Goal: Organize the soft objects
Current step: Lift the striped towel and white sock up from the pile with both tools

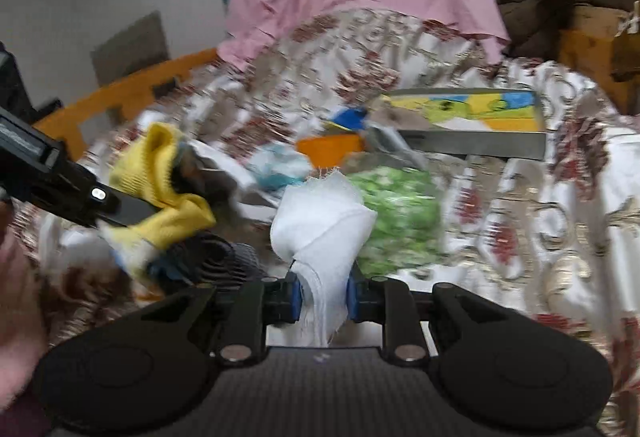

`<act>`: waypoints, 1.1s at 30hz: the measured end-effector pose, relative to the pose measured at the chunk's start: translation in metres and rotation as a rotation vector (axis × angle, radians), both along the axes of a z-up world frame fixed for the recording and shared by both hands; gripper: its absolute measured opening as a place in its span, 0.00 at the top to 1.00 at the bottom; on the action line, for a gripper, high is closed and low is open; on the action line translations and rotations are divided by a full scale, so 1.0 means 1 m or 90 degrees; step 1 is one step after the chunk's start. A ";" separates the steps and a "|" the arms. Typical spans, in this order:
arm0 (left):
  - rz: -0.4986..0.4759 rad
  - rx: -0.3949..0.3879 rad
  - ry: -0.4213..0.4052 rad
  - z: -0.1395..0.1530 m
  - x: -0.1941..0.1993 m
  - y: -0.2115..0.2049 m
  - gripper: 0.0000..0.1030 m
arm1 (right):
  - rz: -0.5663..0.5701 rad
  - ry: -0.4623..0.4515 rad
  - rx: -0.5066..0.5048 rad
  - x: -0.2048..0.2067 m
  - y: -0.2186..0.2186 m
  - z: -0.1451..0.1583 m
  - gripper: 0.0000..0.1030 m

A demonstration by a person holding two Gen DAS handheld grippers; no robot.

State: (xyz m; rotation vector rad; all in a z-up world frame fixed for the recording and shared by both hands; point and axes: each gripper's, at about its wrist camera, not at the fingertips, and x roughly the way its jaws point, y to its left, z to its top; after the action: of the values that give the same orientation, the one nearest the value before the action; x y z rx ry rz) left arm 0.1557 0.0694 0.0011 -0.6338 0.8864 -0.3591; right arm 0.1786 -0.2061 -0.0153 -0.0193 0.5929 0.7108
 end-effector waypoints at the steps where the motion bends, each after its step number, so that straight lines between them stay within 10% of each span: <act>1: 0.000 -0.001 0.002 0.001 -0.001 0.001 0.86 | 0.008 0.006 0.015 0.000 0.002 0.001 0.77; 15: 0.041 0.022 -0.007 0.010 -0.025 0.035 0.86 | 0.103 0.116 -0.057 -0.001 0.084 -0.051 0.81; 33: 0.024 0.025 -0.036 0.035 -0.026 0.050 0.85 | 0.037 0.036 -0.026 -0.008 0.070 -0.025 0.88</act>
State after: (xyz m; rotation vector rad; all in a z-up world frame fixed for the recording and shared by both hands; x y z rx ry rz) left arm 0.1295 0.1196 0.0362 -0.6004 0.8253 -0.3239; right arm 0.1703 -0.1365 -0.0408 -0.0548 0.6628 0.7572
